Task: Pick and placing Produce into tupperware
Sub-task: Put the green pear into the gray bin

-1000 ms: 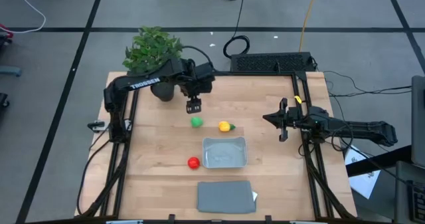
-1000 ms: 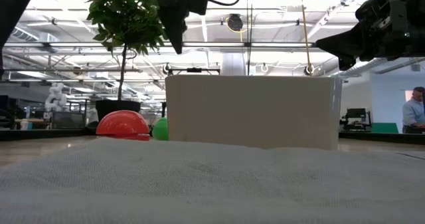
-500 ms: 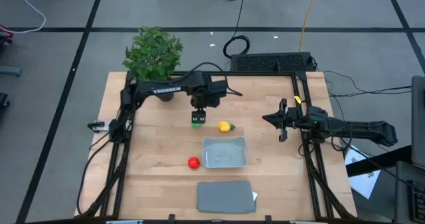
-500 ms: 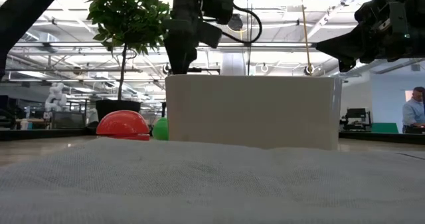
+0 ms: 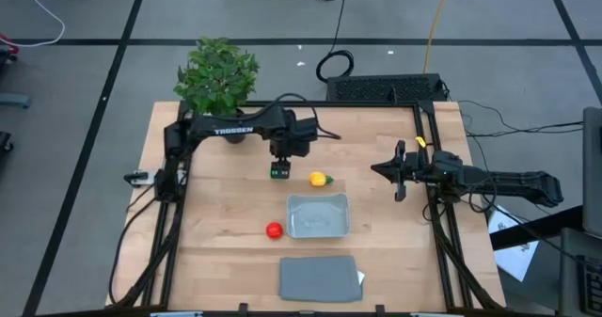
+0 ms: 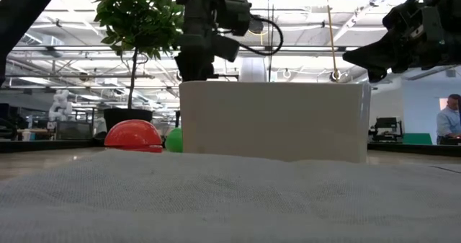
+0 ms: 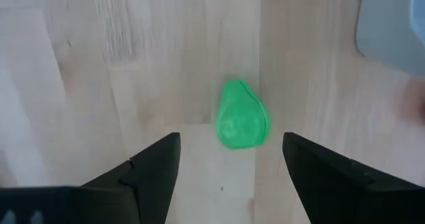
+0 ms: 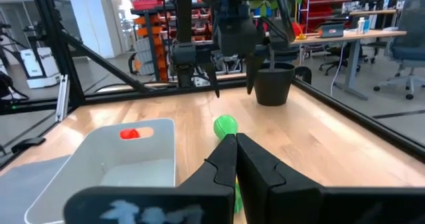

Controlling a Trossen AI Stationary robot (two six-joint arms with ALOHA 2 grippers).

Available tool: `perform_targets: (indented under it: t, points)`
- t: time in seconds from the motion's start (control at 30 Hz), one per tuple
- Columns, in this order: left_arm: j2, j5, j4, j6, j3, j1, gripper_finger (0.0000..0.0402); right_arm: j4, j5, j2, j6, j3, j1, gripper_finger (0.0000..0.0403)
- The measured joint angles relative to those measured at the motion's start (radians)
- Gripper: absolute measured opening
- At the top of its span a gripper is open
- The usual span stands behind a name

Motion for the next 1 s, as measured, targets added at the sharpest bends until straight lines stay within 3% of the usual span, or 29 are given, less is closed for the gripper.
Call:
perform_targets:
  t: [0.23, 0.5, 1.0]
  points:
    - [-0.081, 0.018, 0.15, -0.007, -0.155, 0.001, 0.0271, -0.005, 0.0, 0.001, 0.002, 0.0, 0.0, 0.0]
    - [-0.088, 0.021, 0.188, -0.021, -0.262, -0.001, 0.0271, -0.005, 0.0, 0.001, 0.002, 0.0, 0.0, 0.0]
    - [-0.088, 0.044, 0.28, -0.022, -0.357, -0.007, 0.0271, -0.006, 0.0, 0.005, -0.005, 0.0, 0.0, 0.0]
